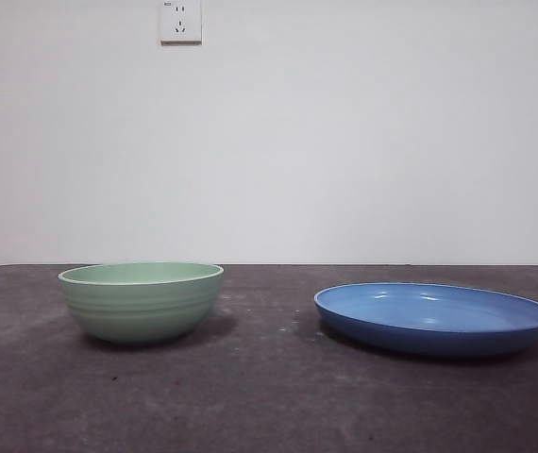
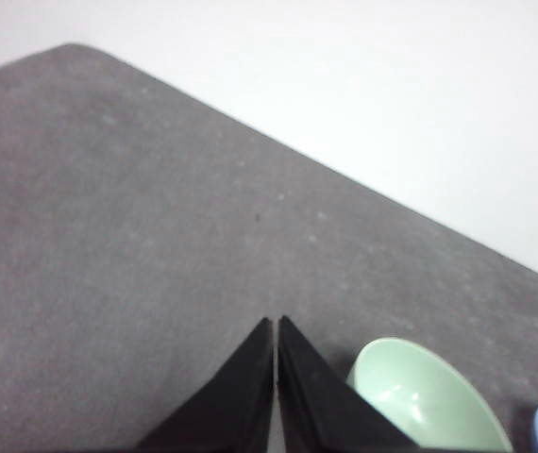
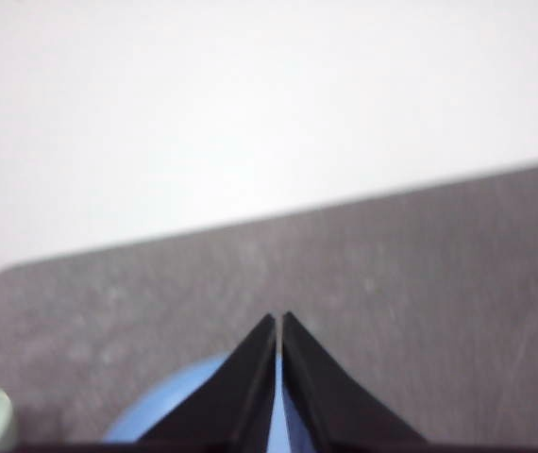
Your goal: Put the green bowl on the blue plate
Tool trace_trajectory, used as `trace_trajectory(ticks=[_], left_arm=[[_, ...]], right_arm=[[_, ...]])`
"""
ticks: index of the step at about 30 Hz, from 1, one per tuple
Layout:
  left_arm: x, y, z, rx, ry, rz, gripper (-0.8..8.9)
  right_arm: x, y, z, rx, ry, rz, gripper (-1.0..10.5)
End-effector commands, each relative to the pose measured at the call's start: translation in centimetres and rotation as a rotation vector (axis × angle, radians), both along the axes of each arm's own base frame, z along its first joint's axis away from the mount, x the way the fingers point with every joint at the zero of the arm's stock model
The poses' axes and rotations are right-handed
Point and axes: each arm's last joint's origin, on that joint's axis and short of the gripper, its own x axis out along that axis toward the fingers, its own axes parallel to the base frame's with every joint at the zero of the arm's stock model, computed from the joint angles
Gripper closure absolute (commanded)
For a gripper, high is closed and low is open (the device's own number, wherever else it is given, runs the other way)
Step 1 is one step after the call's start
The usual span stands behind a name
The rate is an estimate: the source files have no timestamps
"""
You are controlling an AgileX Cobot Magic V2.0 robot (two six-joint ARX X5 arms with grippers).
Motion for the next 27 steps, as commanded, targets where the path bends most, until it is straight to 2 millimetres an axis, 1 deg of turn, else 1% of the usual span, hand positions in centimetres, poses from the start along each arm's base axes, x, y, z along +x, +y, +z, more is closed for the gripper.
trace_trajectory(ticks=[1,5,8,10,15,21,24,27], left_arm=[[-0.4,0.0,2.3,0.014,-0.018,-0.008,8.04],[-0.4,-0.2,5.0,0.072,0.013,-0.072,8.04],[0.0,-0.4,6.9,0.118,0.062,-0.159,8.04],[0.3,-0.5,7.8,0.141,0.096,-0.217,8.04],[1.6,-0.8,9.4,0.178,0.205,-0.375,8.04],[2.9,-1.4,10.2,0.169,0.325,-0.569,8.04],[3.1,-1.8,10.4,0.187,0.376,-0.641,8.04],[3.0,-2.2,10.6,0.212,0.411,-0.695,8.04]], right_arm=[[-0.7,0.0,2.1,0.012,-0.027,0.000,9.4],[-1.5,0.0,4.9,-0.015,0.015,-0.001,9.4],[-1.6,0.0,6.9,-0.059,0.090,0.006,9.4],[-1.5,0.1,7.9,-0.091,0.145,0.028,9.4],[-0.6,0.4,10.2,-0.158,0.318,0.157,9.4],[1.1,0.7,11.5,-0.204,0.502,0.311,9.4],[1.7,0.9,11.5,-0.213,0.589,0.386,9.4],[2.0,1.2,11.2,-0.230,0.675,0.446,9.4]])
